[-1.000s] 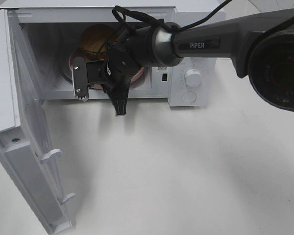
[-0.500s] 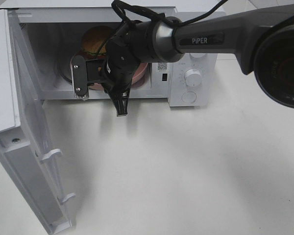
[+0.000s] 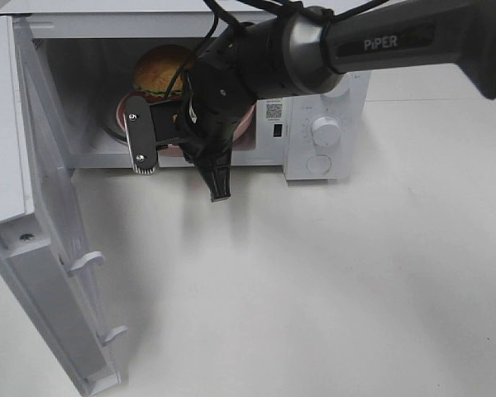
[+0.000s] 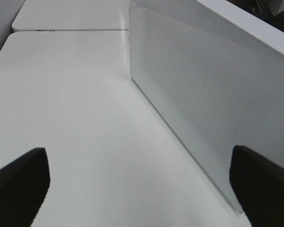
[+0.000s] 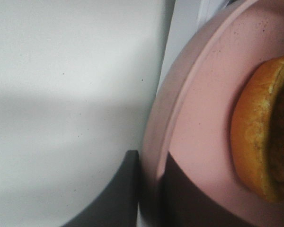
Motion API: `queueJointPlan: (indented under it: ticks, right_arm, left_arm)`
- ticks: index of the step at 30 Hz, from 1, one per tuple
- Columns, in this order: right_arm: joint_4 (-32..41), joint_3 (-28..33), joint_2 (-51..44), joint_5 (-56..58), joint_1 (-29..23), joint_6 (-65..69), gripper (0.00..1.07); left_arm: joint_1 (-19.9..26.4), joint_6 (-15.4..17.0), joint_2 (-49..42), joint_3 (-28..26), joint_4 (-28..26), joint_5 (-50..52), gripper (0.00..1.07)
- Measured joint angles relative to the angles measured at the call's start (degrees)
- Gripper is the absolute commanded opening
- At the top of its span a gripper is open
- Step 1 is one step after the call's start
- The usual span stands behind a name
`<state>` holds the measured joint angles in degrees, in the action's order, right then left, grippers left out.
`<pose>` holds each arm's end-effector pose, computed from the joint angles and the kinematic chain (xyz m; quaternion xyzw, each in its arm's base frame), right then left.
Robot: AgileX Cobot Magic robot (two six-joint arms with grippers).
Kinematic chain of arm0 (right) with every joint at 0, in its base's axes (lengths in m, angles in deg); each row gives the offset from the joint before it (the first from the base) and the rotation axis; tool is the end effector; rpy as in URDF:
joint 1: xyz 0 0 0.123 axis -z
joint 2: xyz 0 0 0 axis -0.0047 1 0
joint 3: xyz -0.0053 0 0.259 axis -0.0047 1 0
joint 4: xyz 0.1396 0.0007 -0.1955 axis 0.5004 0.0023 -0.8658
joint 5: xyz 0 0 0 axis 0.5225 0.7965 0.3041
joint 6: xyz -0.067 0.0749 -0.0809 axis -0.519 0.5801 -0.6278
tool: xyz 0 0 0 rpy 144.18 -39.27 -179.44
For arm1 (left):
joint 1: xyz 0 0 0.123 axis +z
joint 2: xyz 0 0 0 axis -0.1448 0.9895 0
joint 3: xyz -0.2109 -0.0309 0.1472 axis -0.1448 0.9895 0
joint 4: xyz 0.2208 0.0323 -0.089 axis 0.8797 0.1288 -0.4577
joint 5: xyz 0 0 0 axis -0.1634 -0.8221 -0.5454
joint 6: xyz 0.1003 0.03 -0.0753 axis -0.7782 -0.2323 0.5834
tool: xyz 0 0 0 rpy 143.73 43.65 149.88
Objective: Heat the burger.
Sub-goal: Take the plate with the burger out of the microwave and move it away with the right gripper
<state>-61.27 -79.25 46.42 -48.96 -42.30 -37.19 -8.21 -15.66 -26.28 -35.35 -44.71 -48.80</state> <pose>0.3750 0.3152 0.1197 -0.7701 0.5321 -0.1626 0.3120 0.0441 -0.0133 0.2599 0.0401 0.8429 -0.0347 0.5355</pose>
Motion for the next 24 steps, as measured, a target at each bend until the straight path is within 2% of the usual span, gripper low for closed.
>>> queueJointPlan:
  ticks: [15, 24]
  right_arm:
    - [-1.95, 12.55, -9.28, -7.22, -0.11, -1.43, 0.0]
    - [-2.01, 18.62, -11.63, -10.49, -0.63, -1.43, 0.0]
  left_arm:
    - [0.0, 0.0, 0.0, 0.0, 0.0, 0.0, 0.98]
    - [0.0, 0.0, 0.0, 0.0, 0.0, 0.0, 0.98]
